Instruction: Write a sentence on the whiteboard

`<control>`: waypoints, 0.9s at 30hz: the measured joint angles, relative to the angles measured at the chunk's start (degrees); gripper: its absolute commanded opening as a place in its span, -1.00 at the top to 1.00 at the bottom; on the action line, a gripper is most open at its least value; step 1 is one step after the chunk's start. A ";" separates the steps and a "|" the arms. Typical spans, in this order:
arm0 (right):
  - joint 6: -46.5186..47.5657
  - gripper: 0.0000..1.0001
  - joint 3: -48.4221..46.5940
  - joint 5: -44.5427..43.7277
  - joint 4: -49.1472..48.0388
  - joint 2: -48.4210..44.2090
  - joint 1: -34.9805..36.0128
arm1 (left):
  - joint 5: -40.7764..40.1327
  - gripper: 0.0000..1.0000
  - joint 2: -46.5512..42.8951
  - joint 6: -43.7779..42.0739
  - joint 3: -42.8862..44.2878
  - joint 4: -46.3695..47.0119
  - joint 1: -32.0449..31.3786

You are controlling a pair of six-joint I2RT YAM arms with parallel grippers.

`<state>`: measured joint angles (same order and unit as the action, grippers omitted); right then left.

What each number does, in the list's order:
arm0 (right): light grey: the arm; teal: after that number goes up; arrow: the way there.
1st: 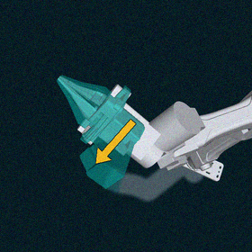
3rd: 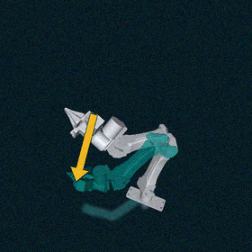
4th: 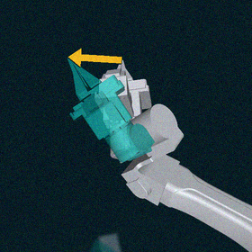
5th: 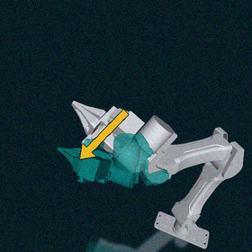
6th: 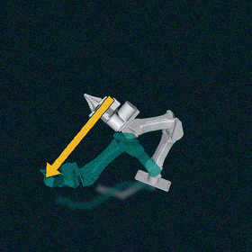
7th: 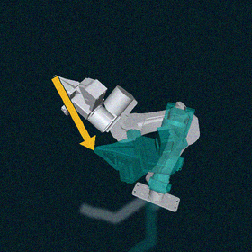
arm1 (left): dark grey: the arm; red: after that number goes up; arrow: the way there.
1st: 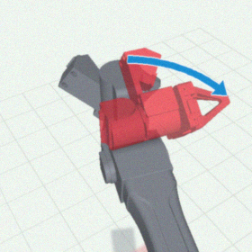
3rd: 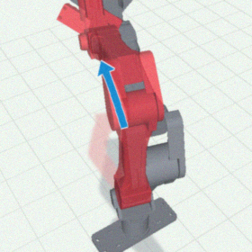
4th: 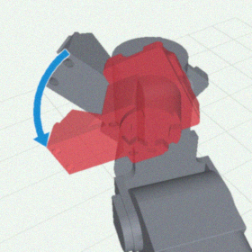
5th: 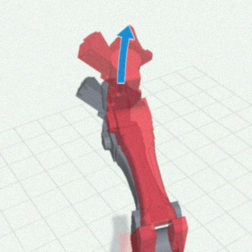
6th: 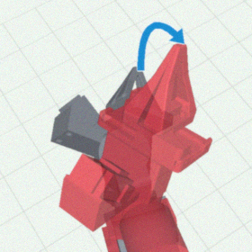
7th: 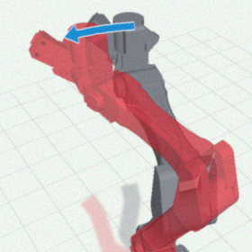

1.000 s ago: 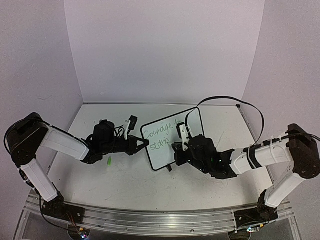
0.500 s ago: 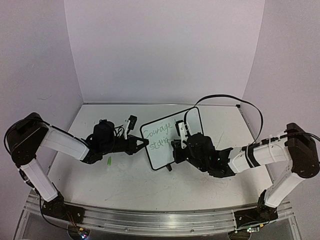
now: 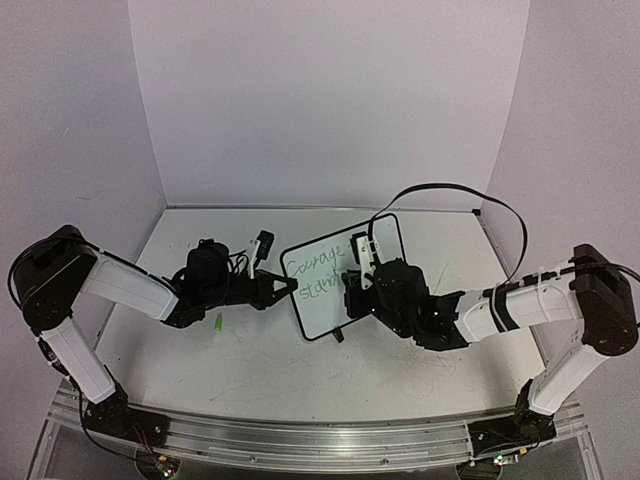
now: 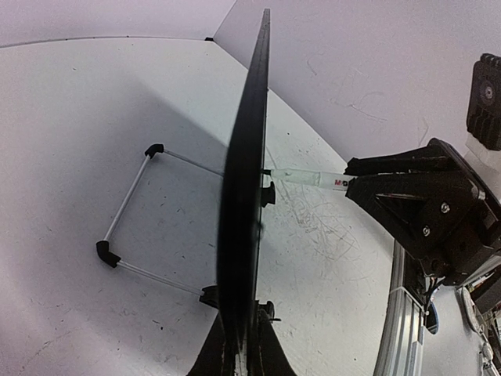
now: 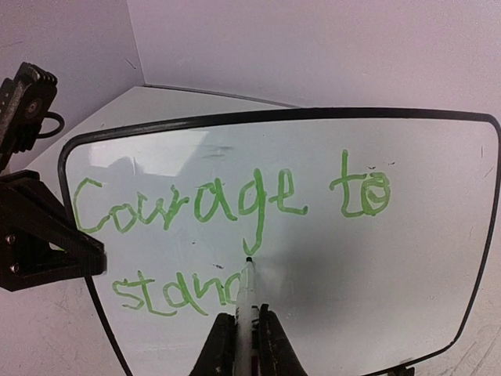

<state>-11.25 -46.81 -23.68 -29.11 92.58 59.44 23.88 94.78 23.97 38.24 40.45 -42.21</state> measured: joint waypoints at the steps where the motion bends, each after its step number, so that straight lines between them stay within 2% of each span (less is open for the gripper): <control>1: 0.08 1.00 -0.02 0.00 -0.01 0.00 0.00 | 0.00 1.00 0.00 0.00 0.00 0.00 0.02; 27: -2.82 1.00 3.36 1.56 -0.85 -0.22 0.00 | -0.05 1.00 0.00 0.02 0.00 -0.07 0.02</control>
<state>-14.07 -43.45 -22.12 -29.95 92.36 59.44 23.83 94.78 23.99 38.24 40.38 -42.19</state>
